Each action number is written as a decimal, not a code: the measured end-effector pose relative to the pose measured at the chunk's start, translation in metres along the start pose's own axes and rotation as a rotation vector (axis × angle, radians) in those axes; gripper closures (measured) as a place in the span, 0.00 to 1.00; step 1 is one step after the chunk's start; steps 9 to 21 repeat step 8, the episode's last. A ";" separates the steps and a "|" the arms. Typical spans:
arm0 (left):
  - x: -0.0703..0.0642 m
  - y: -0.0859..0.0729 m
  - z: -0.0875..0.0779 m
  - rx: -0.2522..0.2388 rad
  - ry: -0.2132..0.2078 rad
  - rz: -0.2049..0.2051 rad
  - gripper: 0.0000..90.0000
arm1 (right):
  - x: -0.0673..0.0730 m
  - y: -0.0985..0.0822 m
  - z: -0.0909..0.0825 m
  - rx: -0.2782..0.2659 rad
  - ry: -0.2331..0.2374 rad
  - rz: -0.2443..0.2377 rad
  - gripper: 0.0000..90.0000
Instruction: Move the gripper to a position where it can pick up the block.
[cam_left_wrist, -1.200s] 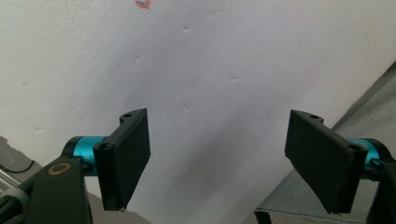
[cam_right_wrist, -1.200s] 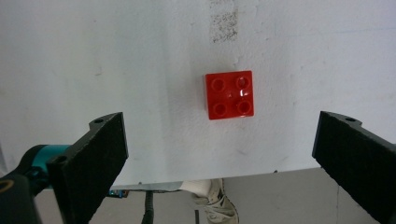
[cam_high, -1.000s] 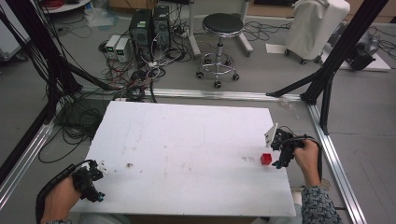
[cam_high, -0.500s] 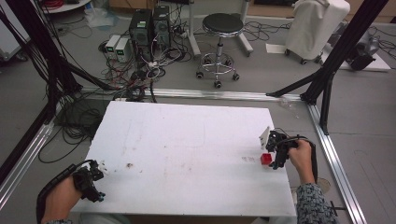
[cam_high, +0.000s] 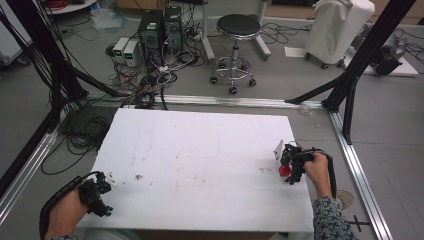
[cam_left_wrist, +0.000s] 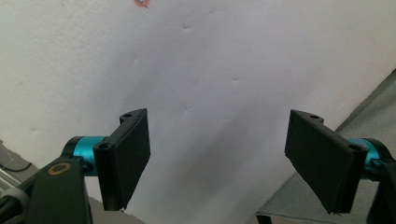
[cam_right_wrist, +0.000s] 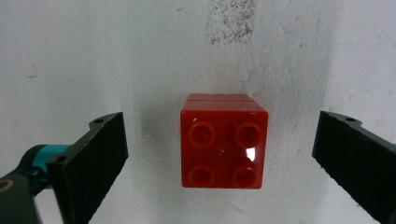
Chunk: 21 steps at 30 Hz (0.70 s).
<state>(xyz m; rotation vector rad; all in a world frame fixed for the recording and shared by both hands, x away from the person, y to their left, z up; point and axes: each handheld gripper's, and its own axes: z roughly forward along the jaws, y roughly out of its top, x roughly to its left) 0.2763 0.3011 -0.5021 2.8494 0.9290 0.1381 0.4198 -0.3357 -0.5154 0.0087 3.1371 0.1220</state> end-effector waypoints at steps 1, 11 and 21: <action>0.000 0.000 0.000 0.000 0.000 0.000 0.25 | 0.000 0.000 0.000 0.000 0.000 0.000 0.03; 0.001 -0.001 -0.001 0.001 0.002 -0.006 0.25 | -0.001 0.001 0.003 0.006 -0.001 0.003 0.03; 0.001 -0.001 -0.001 0.001 0.002 -0.006 0.25 | -0.001 0.001 0.003 0.006 -0.001 0.003 0.03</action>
